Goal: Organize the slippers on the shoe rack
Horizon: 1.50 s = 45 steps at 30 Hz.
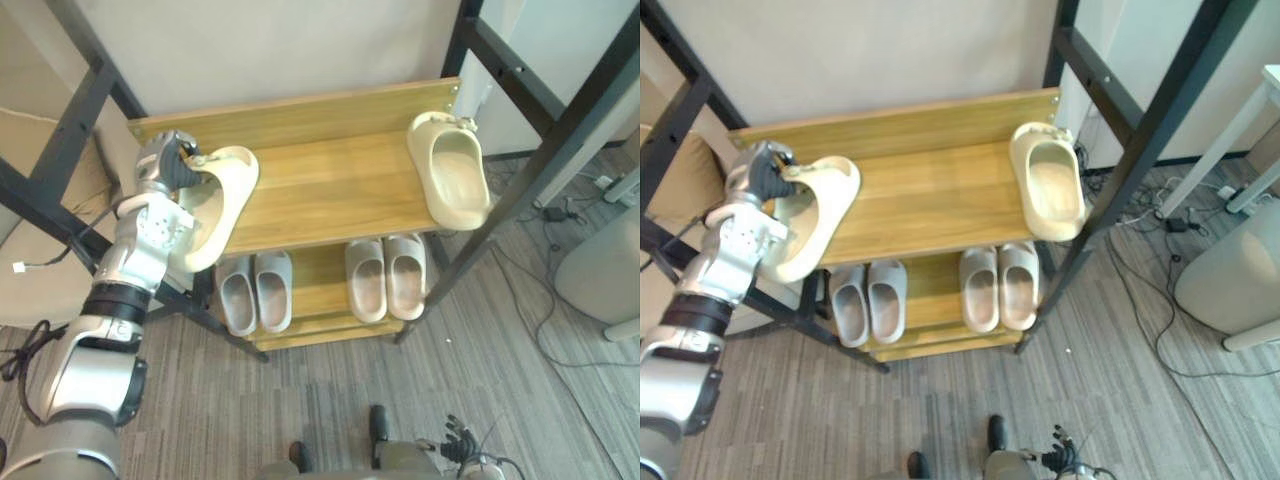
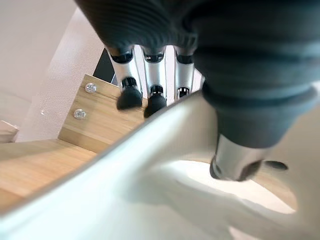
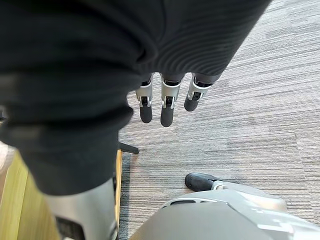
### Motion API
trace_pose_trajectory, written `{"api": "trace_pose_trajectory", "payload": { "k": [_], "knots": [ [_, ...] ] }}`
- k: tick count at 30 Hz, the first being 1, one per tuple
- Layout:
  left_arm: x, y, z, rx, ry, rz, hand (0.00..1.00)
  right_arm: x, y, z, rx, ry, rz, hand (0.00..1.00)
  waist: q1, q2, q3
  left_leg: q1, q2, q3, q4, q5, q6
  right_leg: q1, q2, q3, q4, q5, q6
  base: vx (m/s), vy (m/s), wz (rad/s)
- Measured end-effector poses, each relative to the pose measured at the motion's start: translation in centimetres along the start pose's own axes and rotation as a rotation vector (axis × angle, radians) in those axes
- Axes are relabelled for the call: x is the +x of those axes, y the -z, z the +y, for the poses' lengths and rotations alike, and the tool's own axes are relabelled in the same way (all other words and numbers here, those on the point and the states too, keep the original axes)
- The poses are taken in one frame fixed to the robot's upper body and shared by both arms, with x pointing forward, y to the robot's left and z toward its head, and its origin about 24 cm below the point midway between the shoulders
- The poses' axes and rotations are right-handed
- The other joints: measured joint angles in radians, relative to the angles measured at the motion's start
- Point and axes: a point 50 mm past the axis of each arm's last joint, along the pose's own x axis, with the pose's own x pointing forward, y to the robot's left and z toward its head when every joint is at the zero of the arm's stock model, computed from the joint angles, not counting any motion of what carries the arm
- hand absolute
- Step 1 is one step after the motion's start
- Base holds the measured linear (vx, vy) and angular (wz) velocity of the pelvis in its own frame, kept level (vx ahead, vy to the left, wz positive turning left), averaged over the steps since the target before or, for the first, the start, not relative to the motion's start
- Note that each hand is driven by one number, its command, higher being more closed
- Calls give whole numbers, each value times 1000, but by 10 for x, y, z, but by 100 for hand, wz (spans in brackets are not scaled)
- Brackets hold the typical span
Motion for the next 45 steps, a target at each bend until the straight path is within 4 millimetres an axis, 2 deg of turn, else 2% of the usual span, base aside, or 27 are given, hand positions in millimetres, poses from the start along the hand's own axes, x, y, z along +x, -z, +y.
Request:
{"api": "trace_pose_trajectory", "payload": {
  "k": [10, 16, 18, 19, 21, 28, 33, 36, 41, 45],
  "knots": [
    [0, -7, -8, -89, -2, 3, 100, 0, 0, 0, 30, 3, 0, 0, -1, 0, 0, 3, -1, -9, 5, 0, 0, 9, -3, -8, 0, 1, 0, 0, 0, 2],
    [-7, -44, -25, -214, 2, -110, 100, 0, 0, 1, 30, 2, 0, 0, -1, -1, 1, 3, -4, -28, 10, 0, 1, 22, -7, -29, 0, 1, 0, -11, -1, 8],
    [-11, -67, -34, -274, 12, -175, 100, 0, -1, 1, 29, 0, 0, 0, -2, -1, 1, 4, -4, -29, 10, 1, 2, 23, -8, -30, 0, 1, 0, 0, 0, 0],
    [-12, -70, -35, -281, 13, -183, 100, 0, -1, 1, 29, 0, 0, 0, -3, -1, 1, 4, -4, -29, 10, 1, 2, 23, -8, -30, -1, 1, 0, 0, 0, 0],
    [-16, -90, -43, -327, 20, -237, 100, 1, -2, 2, 27, -2, -4, 0, -10, -1, 1, 4, -4, -31, 10, 1, 2, 24, -8, -33, -1, 1, 0, 0, 0, 0],
    [-21, -106, -57, -357, 57, -274, 100, 3, -7, 3, 22, -8, -10, 0, -39, -1, 1, 6, -5, -27, 9, 1, 2, 23, -10, -32, -2, 2, 1, -3, 0, -1],
    [-10, -130, -52, -326, 35, -331, 100, 4, -9, -2, 13, 3, -18, 0, -39, 6, 4, -4, -13, -10, 10, 4, 7, 3, -17, 0, -3, 12, 5, -21, 10, -9],
    [8, -146, -36, -276, -20, -358, 100, 4, -14, -5, 20, 19, -39, 0, -51, 25, 14, -32, -22, 24, 10, 8, 17, -40, -26, 36, 0, 33, 13, -51, 22, -30],
    [22, -147, -31, -215, -35, -324, 100, 4, -16, -7, 28, 38, -50, 0, -85, 39, 22, -32, -30, 41, 10, 9, 20, -57, -29, 72, 0, 47, 16, -42, 13, -23],
    [31, -148, -22, -171, -58, -307, 100, 3, -17, -9, 70, 51, -58, 0, -94, 45, 44, -36, -32, 70, 11, 7, 24, -76, -30, 106, 0, 57, 16, -55, -5, -21]
  ]
}}
